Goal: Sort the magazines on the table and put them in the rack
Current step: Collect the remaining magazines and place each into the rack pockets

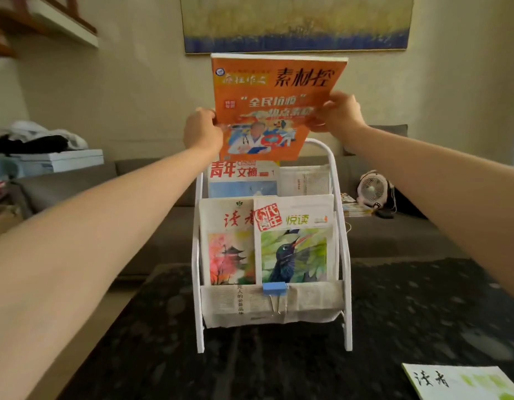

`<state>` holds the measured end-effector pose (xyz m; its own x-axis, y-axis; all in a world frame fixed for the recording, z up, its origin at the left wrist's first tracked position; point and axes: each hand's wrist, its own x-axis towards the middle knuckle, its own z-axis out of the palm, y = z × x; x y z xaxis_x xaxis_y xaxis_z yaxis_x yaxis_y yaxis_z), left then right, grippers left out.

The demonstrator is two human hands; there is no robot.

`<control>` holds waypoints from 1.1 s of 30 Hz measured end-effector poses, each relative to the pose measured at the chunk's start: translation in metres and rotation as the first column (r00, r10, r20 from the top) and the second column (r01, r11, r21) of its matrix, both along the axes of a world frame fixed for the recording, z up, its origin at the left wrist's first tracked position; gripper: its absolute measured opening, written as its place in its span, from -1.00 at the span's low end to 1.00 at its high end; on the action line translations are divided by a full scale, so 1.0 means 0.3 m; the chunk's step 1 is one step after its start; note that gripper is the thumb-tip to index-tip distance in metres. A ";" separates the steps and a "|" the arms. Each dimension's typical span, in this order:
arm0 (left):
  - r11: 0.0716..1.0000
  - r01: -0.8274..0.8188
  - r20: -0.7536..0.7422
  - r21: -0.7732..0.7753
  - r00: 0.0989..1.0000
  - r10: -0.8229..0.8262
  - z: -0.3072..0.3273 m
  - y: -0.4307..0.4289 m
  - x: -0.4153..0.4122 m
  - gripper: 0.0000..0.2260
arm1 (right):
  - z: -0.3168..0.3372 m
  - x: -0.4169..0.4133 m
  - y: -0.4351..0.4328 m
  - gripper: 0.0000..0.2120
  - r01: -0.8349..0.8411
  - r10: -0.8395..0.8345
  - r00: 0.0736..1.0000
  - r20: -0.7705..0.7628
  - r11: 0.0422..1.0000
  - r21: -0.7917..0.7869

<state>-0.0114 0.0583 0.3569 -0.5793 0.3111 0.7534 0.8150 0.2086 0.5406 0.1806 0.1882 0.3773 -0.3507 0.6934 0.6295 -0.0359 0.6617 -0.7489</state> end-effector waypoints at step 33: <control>0.905 -0.094 0.052 -0.414 0.991 0.126 -0.381 0.232 -0.176 -0.74 | -0.376 -0.215 0.212 -0.64 0.292 -0.290 0.820 0.494 0.954 0.075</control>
